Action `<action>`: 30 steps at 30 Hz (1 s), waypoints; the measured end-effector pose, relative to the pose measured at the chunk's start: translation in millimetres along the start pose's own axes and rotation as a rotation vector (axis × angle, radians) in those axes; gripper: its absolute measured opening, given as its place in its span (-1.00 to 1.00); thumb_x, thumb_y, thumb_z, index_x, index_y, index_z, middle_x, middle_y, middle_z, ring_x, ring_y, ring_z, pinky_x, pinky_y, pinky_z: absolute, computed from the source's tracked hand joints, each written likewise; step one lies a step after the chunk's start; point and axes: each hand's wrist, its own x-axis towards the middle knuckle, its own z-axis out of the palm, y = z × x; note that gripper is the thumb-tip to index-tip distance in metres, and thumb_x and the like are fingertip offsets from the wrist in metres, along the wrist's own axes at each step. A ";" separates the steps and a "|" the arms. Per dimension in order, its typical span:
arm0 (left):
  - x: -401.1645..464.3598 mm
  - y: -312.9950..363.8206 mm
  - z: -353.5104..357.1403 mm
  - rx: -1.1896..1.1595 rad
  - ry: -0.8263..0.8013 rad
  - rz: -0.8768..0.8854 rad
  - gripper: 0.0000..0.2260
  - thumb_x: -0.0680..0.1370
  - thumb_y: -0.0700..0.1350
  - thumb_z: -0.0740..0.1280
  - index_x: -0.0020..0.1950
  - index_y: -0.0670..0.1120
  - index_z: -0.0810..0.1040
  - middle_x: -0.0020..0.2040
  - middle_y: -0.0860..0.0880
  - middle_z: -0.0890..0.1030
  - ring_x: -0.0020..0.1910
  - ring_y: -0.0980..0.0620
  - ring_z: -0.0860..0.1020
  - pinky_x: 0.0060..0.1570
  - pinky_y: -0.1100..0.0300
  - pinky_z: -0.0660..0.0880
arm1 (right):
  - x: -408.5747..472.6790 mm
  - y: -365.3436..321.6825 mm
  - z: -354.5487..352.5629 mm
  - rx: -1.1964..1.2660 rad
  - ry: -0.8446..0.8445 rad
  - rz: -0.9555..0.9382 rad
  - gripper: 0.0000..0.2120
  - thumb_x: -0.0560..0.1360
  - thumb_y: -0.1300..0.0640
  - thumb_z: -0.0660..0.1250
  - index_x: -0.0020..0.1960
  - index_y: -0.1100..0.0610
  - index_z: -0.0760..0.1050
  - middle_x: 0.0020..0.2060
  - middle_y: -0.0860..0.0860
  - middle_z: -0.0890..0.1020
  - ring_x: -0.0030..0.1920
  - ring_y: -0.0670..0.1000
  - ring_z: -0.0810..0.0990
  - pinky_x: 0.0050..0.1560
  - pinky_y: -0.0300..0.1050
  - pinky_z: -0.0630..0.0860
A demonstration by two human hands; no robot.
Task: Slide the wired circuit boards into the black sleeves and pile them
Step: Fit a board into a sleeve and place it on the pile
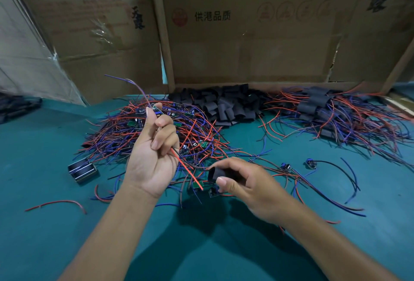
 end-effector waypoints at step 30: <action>0.9 2.7 -0.4 0.445 0.045 0.321 -0.90 0.64 -0.06 0.19 -0.01 -0.02 0.46 -0.33 0.04 0.37 -0.53 0.19 0.23 -0.51 0.36 0.23 | -4.4 -8.0 2.8 0.127 -0.090 -0.032 -0.67 0.56 0.01 0.30 0.30 0.06 0.53 0.11 -0.03 0.61 0.16 -0.06 0.57 0.25 -0.09 0.47</action>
